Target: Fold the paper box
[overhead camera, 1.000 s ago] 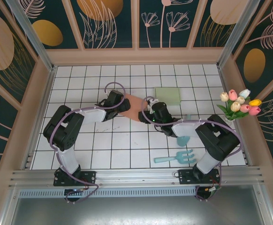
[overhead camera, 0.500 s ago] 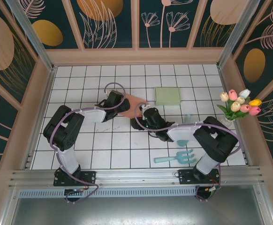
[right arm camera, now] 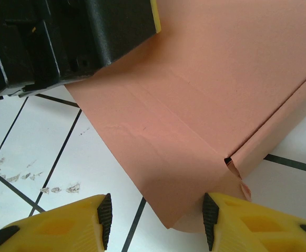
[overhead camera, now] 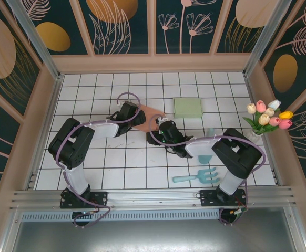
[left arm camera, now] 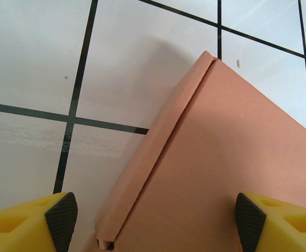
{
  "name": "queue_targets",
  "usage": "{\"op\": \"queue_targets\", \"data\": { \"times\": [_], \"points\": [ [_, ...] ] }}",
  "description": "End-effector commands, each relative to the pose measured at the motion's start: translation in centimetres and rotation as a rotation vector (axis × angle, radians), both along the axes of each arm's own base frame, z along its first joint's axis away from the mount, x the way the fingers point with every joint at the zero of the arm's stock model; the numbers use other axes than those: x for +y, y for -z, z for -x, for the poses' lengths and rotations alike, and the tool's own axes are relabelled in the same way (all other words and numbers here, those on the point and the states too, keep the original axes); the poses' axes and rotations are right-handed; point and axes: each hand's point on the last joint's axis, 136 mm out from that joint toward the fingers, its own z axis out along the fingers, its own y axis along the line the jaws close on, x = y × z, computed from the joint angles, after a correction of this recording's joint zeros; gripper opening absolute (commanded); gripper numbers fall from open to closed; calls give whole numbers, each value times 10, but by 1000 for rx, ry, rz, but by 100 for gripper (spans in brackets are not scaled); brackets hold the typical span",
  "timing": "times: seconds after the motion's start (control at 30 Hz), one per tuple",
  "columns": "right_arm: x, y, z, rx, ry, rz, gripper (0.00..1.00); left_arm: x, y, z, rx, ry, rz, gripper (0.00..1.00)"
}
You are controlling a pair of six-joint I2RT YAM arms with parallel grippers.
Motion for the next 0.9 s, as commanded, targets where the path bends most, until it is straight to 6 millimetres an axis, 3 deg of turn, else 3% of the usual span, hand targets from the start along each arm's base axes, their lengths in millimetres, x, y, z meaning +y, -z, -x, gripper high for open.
{"op": "queue_targets", "data": {
  "times": [0.0,0.3,0.87],
  "points": [
    [11,-9,-7,-13,-1,-49,51,24,30,21,93,-15,-113,80],
    [22,-27,-8,-32,-50,-101,51,24,31,21,93,-15,-112,80],
    [11,-4,-16,-1,-15,-66,49,26,31,22,94,-16,-121,79]
  ]
}}
